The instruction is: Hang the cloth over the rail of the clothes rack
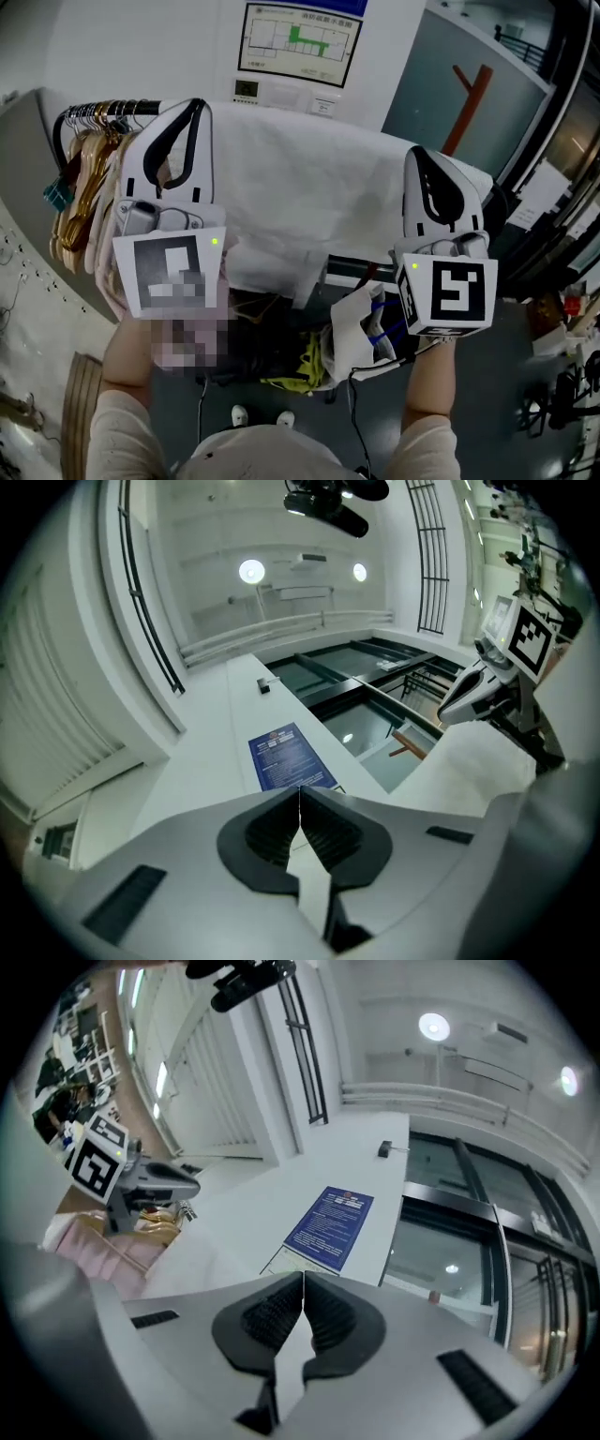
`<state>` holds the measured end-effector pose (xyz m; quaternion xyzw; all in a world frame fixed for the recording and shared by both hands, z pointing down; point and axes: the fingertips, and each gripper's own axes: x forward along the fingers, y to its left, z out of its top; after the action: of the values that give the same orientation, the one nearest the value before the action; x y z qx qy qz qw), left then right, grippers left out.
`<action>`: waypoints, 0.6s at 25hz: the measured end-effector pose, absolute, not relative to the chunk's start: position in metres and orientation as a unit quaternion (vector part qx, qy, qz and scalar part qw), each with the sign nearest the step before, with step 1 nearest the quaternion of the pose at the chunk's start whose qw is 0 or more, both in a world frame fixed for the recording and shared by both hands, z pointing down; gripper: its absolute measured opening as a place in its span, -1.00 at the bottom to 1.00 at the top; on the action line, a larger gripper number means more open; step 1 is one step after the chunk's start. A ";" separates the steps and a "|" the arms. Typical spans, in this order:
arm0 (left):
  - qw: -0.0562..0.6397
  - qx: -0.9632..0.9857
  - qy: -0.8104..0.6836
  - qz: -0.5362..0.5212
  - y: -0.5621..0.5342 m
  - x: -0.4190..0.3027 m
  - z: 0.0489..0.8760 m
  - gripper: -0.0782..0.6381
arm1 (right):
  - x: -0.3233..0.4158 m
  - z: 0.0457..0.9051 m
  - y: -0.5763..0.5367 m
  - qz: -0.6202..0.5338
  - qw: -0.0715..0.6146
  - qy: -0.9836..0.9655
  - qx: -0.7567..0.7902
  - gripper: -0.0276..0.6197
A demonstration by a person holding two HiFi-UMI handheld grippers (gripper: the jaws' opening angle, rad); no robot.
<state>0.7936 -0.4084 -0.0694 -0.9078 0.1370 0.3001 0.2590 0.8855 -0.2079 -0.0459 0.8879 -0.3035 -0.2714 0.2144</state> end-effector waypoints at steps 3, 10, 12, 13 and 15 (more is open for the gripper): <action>0.225 -0.927 0.125 0.273 -0.393 0.800 -0.017 -0.74 | 0.882 0.003 -0.202 -0.255 0.153 -0.294 0.908 -0.86; 0.129 -0.964 0.108 0.206 -0.369 0.807 0.091 -0.74 | 0.867 0.108 -0.208 -0.213 0.067 -0.283 0.933 -0.86; 0.107 -0.972 0.102 0.184 -0.362 0.809 0.121 -0.74 | 0.861 0.136 -0.207 -0.193 0.046 -0.292 0.936 -0.86; 0.098 -0.975 0.099 0.171 -0.358 0.811 0.137 -0.74 | 0.858 0.151 -0.206 -0.180 0.039 -0.297 0.937 -0.86; 0.081 -0.982 0.093 0.145 -0.352 0.812 0.169 -0.74 | 0.855 0.180 -0.207 -0.155 0.034 -0.305 0.939 -0.86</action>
<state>0.8125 -0.3521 0.1688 -0.9816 0.0935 0.1450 0.0813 0.8547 -0.2075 0.1800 0.9389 -0.3053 -0.1554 0.0339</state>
